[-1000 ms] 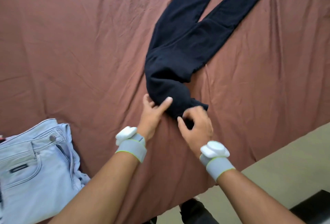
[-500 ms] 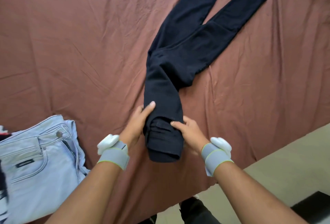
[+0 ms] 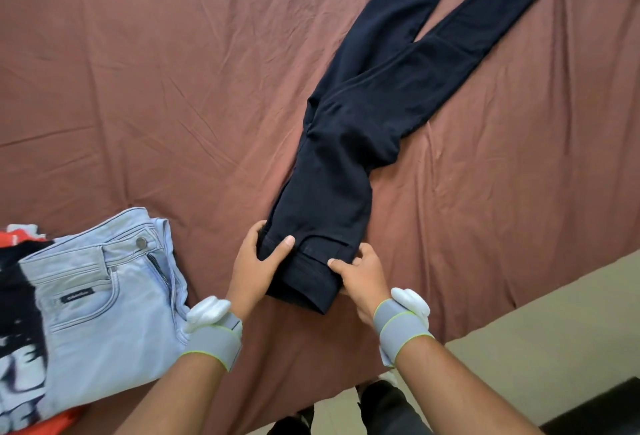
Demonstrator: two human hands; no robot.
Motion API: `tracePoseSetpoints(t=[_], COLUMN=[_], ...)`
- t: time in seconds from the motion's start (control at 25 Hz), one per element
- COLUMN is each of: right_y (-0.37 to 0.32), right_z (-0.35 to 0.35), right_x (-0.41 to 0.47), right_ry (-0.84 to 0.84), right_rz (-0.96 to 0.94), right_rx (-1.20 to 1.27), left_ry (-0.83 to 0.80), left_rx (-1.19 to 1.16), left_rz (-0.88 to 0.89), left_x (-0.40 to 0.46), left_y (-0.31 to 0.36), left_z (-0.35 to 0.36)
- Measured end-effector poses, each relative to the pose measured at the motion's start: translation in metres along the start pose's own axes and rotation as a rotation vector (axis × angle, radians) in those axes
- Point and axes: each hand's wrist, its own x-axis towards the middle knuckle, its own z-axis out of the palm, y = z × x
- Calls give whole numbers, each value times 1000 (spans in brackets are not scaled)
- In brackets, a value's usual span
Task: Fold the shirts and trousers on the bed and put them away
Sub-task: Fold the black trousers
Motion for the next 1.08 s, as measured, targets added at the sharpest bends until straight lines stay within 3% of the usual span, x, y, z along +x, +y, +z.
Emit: tracePoseSetpoints(t=[0.08,0.2,0.28,0.36,0.44,0.48,0.6,0.64,0.72,0.8,0.88,1.0,1.08], right_y=[-5,-10,-9,-14,-23,-35,-62,-63,-48,-22,-1,1,-8], right_z=[3,-1,-8,-11,-1,8,46,55,56,46,39,47,52], right_x=[-3,-15,-21,-25,-26,-28,-32,-31,-14,5,21,33,36], right_ry=[20,34,63,75,5,-86,-293,-230,72,239,228,158,101], right_rz=[-38,-101,-106,-123,-201,-256,-446,-519,-547,-327,-121,1,-20], right_rx=[163,417,527,622,673,654,300,144,-102,-288,-322,-15,192], left_ry=[-94,-314,-442,-529,-386,-268,14,160,386,348,260,199,218], left_rx=[-270,-413,-348,-60,294,310,-102,-273,-723,-988,-939,-917,-916], left_rz=[-123,-82,66,303,493,533,437,270,-76,-214,-265,-235,-173], left_x=[6,4,-1,-7,-8,-6,-1,4,20,31,35,36,42], left_y=[-2,5,2,-8,-18,-17,13,22,30,20,14,17,29], left_z=[-5,-7,-10,-10,-5,-1,10,8,-9,-30,-41,-45,-45])
